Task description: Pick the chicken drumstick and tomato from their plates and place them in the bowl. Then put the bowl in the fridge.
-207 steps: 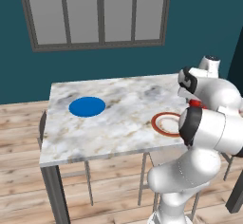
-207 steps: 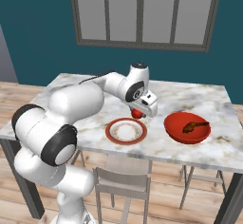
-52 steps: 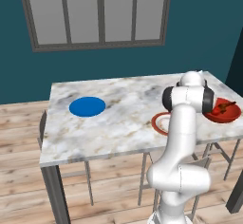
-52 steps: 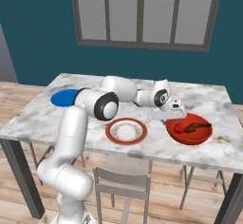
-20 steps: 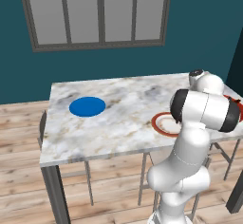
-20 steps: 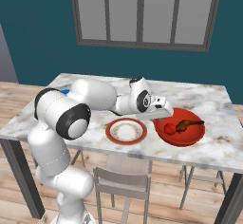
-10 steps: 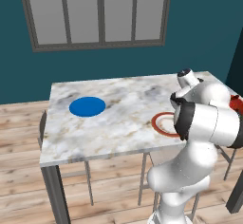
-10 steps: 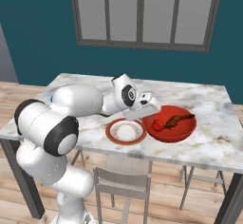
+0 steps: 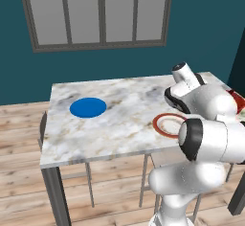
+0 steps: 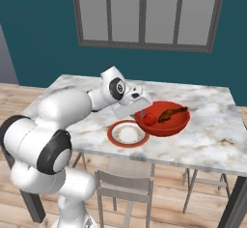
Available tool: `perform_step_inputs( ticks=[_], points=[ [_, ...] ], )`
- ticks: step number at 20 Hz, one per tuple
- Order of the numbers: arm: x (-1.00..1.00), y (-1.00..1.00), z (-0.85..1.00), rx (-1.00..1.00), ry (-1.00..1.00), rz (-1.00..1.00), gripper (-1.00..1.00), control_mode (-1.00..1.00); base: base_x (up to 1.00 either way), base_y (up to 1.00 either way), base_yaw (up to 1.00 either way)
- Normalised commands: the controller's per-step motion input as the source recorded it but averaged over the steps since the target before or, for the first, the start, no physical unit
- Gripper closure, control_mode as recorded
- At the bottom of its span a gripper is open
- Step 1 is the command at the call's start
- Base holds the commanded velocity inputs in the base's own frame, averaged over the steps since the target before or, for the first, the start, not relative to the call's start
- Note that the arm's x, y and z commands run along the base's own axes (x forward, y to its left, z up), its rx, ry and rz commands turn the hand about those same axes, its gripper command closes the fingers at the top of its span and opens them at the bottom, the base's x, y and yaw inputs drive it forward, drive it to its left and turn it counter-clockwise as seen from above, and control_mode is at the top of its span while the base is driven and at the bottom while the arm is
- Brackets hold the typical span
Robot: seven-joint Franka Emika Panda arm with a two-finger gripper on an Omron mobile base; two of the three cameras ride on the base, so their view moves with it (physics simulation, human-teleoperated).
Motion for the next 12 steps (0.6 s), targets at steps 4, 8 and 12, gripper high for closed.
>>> perform_step_inputs(
  ticks=[4, 8, 12],
  points=[
    [-0.23, 0.40, 0.22, 0.00, 0.00, 0.13, 1.00, -1.00, 0.00, 0.00, 0.00],
    [-0.21, 0.46, 0.13, 0.00, -0.03, 0.11, 1.00, -1.00, 0.00, 0.00, 0.00],
    [-0.13, 0.48, 0.08, 0.00, -0.04, 0.10, 1.00, -1.00, 0.00, 0.00, 0.00]
  ],
)
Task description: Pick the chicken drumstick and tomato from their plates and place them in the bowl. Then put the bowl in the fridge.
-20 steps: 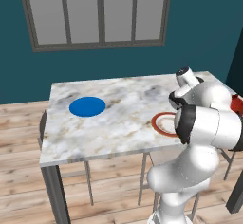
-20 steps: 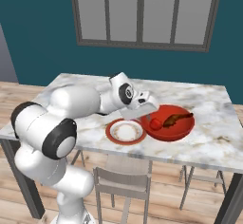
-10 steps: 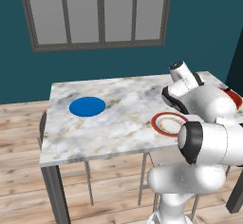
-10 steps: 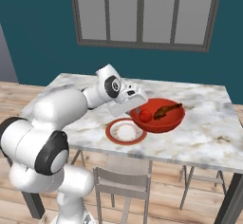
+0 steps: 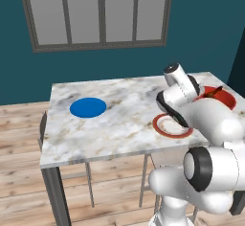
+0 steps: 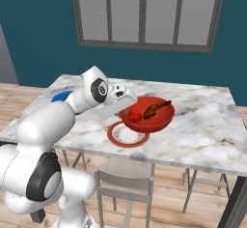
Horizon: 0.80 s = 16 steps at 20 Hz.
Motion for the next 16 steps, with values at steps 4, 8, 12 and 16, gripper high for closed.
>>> perform_step_inputs(
  ticks=[4, 8, 12, 16],
  points=[
    [-0.11, 0.47, 0.08, 0.00, -0.05, 0.08, 1.00, -1.00, 0.00, 0.00, 0.00],
    [-0.13, 0.43, 0.09, 0.01, -0.03, 0.01, 1.00, -1.00, 0.00, 0.00, 0.00],
    [-0.13, 0.31, 0.07, 0.03, 0.00, 0.00, 1.00, -1.00, 0.00, 0.00, 0.00],
    [-0.10, 0.21, 0.01, 0.04, 0.00, 0.00, 1.00, -1.00, 0.00, 0.00, 0.00]
  ],
)
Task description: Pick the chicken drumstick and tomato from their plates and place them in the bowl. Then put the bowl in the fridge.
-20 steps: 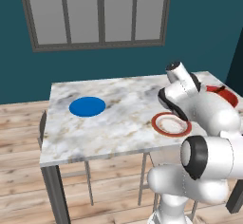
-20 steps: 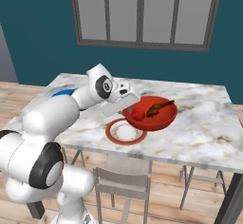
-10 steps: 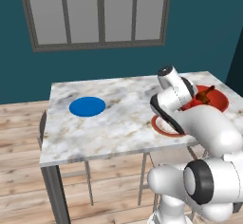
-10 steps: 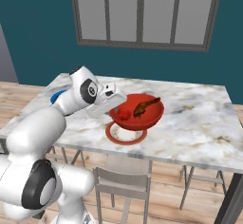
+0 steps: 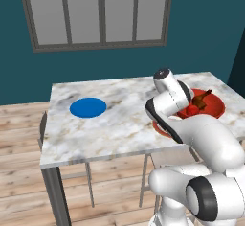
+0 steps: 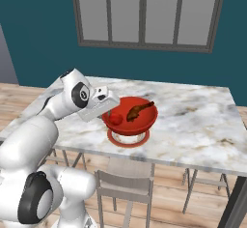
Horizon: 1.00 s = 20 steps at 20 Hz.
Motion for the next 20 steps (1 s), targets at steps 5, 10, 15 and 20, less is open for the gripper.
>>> perform_step_inputs(
  ticks=[5, 10, 15, 20],
  points=[
    [-0.01, 0.03, 0.00, 0.04, 0.00, 0.00, 1.00, -1.00, 0.00, 0.00, 0.00],
    [0.00, 0.00, 0.00, 0.00, 0.00, 0.00, 1.00, -1.00, 0.00, 0.00, 0.00],
    [0.00, 0.00, 0.00, 0.00, 0.00, 0.00, 1.00, -1.00, 0.00, 0.00, 0.00],
    [0.00, 0.00, 0.00, 0.00, 0.00, 0.00, 1.00, 1.00, 0.00, 0.00, 0.00]
  ],
)
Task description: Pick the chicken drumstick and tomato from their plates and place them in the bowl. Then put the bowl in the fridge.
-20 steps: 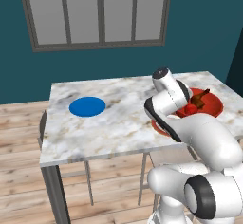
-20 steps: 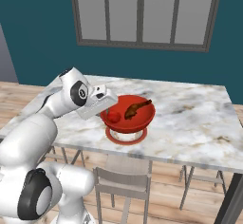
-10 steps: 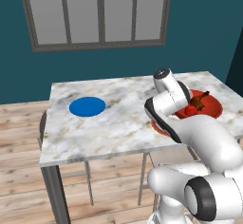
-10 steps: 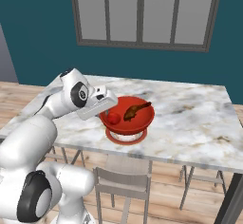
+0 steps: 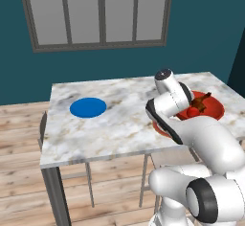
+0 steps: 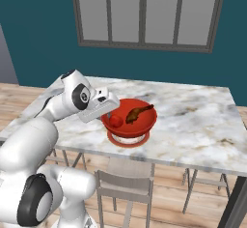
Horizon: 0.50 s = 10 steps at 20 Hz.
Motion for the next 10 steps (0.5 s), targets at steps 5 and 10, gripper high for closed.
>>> perform_step_inputs(
  ticks=[5, 10],
  points=[
    [0.00, 0.00, 0.00, 0.00, 0.00, 0.00, 1.00, 1.00, 0.00, 0.00, 0.00],
    [0.00, 0.00, 0.00, 0.00, 0.00, 0.00, 1.00, 1.00, -0.02, 0.00, 0.00]
  ],
)
